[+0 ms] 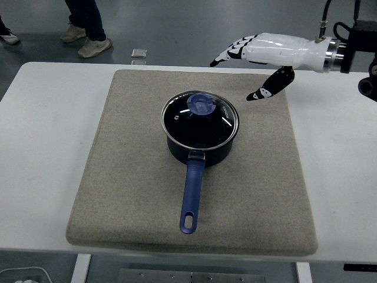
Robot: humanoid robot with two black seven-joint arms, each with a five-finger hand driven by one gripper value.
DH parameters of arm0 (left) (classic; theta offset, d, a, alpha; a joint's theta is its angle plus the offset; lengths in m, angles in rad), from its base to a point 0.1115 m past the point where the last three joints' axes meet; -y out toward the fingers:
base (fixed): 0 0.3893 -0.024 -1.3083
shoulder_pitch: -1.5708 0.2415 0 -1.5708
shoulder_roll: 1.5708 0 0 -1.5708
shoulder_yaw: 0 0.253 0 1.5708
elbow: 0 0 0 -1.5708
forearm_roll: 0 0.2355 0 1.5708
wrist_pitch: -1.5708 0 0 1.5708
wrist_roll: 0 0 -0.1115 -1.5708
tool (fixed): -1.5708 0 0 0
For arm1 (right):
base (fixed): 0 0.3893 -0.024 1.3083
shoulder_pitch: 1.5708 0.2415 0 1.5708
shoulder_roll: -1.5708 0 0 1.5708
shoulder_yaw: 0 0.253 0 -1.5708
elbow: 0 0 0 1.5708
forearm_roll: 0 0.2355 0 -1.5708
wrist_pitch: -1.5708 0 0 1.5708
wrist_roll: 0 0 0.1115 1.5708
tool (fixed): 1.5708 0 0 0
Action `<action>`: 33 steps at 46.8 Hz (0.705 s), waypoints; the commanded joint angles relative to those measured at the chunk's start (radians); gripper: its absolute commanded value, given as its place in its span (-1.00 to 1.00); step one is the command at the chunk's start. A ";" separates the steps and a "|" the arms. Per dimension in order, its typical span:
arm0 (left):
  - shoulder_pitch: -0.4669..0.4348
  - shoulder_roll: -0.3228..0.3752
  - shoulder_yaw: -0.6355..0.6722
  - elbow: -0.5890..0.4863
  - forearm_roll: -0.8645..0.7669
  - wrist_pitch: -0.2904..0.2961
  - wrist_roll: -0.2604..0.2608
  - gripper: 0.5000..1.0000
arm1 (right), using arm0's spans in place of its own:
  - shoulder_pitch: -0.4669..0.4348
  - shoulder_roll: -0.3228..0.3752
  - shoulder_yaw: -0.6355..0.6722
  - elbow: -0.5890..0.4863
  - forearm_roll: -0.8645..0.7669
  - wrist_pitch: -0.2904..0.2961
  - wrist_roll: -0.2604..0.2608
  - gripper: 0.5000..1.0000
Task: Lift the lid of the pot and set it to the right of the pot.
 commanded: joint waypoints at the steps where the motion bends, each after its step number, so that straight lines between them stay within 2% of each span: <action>1: -0.001 0.000 -0.001 0.000 0.000 0.000 0.000 1.00 | -0.004 0.006 0.000 0.020 0.000 -0.004 0.000 0.66; 22: -0.001 0.000 -0.001 0.000 0.000 0.000 0.000 1.00 | -0.065 0.060 -0.004 0.033 -0.046 -0.038 0.000 0.65; 33: 0.000 0.000 0.001 0.000 0.000 0.000 0.000 1.00 | -0.068 0.060 -0.001 0.023 -0.046 -0.039 0.000 0.65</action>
